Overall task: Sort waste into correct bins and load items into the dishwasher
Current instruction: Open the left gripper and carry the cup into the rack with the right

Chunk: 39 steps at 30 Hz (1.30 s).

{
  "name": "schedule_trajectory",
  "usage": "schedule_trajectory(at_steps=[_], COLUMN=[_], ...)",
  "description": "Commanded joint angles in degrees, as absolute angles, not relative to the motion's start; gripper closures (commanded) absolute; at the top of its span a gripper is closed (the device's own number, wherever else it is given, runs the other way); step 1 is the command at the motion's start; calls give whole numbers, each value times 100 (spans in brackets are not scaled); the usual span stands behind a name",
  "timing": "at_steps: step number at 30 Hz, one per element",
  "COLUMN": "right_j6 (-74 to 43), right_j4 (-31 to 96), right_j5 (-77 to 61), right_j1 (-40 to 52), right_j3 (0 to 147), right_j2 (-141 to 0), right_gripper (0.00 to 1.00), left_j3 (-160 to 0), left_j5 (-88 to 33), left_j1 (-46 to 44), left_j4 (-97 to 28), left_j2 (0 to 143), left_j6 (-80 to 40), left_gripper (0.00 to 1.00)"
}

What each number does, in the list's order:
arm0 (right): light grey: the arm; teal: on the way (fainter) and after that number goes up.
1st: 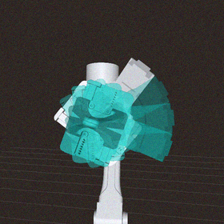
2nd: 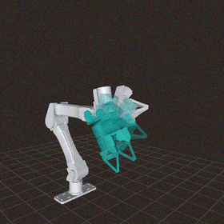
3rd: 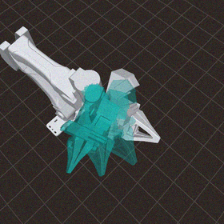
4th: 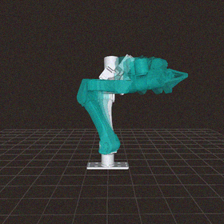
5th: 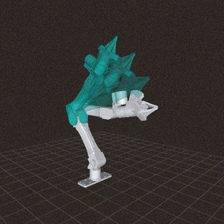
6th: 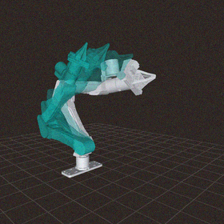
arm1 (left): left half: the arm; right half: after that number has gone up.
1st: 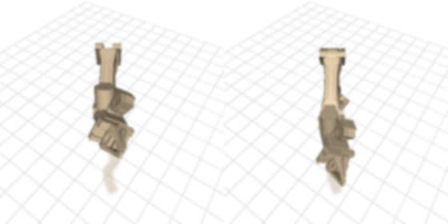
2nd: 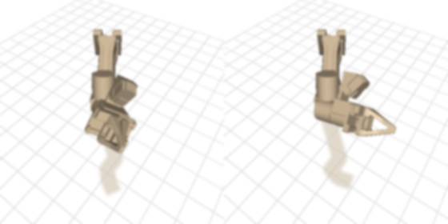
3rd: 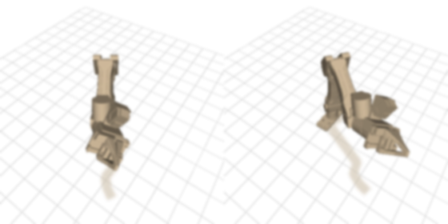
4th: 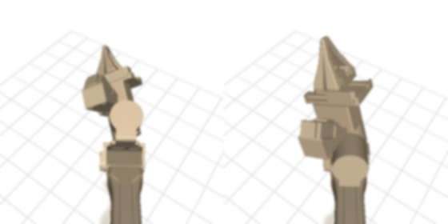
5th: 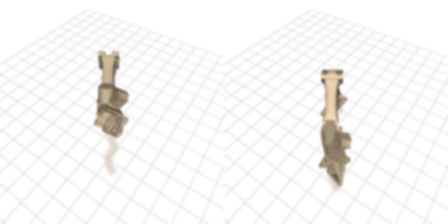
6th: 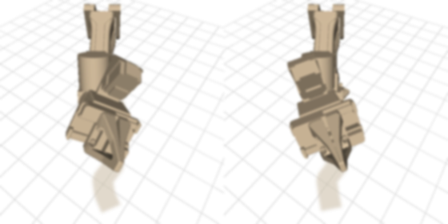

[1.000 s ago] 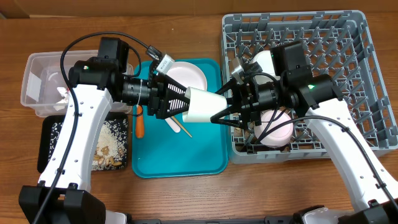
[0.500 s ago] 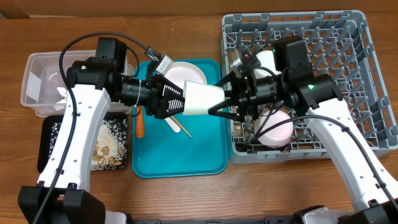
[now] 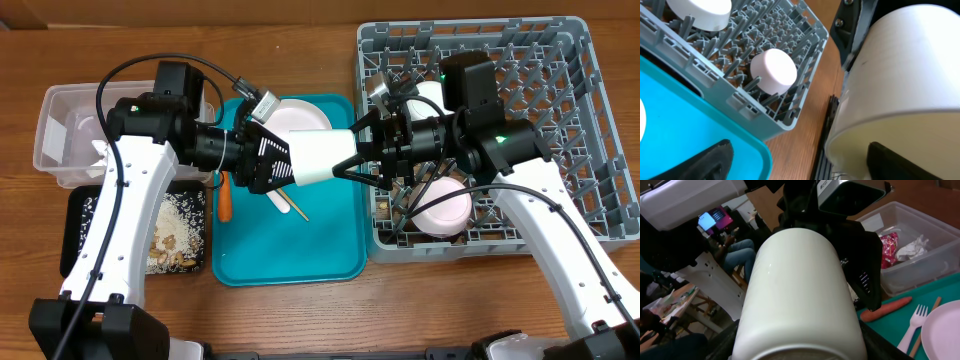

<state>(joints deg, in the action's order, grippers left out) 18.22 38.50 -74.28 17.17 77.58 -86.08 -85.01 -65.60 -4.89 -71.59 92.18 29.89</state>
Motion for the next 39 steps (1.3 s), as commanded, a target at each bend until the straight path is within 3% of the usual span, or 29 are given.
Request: schedule_trajectory(at_steps=[1, 12, 17, 26, 39], right_j6=[1782, 1767, 598, -648, -1323], right_j4=[3798, 4268, 4722, 5507, 6639], right_j5=[-7502, -6825, -5249, -2952, -578], right_j1=[1594, 1221, 843, -49, -913], right_j3=[7911, 7909, 7911, 7929, 8379], right_j2=[-8576, -8576, -8562, -8475, -8464], right_gripper=[71, 71, 78, 78, 81], left_j3=[-8600, -8600, -8600, -8600, -8600], left_j5=[-6390, -6392, -6165, -5763, -5760], left_j1=[-331, 344, 386, 373, 353], left_j4=[-7179, -7288, -7422, -7478, -7478], left_j2=[9258, 9258, 9258, 9260, 9260], left_j6=[2926, 2912, 2912, 2912, 2545], left_gripper=[0, 0, 0, 0, 0])
